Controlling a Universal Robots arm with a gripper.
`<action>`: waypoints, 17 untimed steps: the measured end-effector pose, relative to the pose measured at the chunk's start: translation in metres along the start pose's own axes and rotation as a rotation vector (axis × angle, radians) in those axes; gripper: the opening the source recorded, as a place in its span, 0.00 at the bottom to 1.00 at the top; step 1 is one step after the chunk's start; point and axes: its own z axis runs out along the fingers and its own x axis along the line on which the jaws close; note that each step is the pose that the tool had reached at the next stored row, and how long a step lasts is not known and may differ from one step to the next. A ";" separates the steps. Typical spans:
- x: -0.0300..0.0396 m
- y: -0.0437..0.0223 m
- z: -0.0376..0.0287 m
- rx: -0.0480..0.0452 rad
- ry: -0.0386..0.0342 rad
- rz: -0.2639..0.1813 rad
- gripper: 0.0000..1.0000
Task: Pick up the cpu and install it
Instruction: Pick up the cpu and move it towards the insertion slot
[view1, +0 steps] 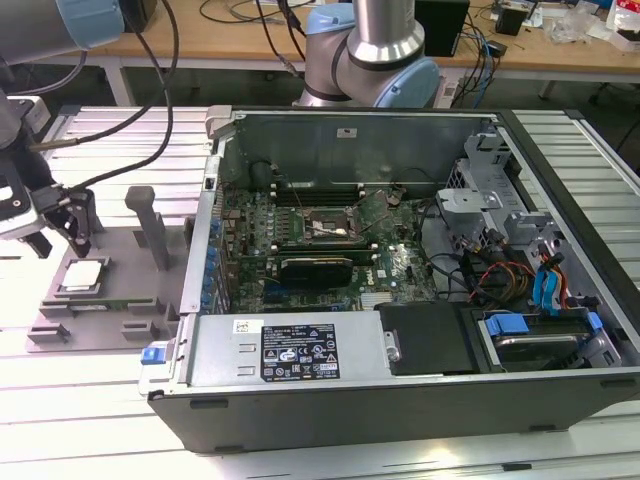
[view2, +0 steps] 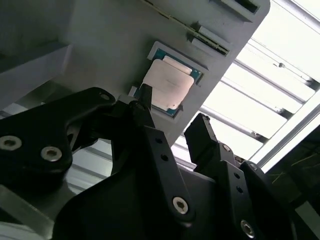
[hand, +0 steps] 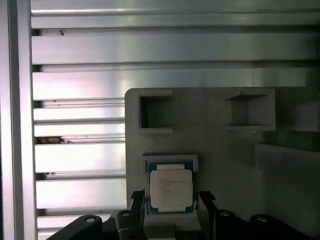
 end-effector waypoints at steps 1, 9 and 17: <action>-0.0006 0.0000 0.0030 -0.0003 -0.0001 -0.009 0.55; -0.0022 -0.0008 0.0143 -0.0007 0.0000 -0.025 0.55; -0.0020 -0.0008 0.0225 -0.0008 0.0000 -0.029 0.55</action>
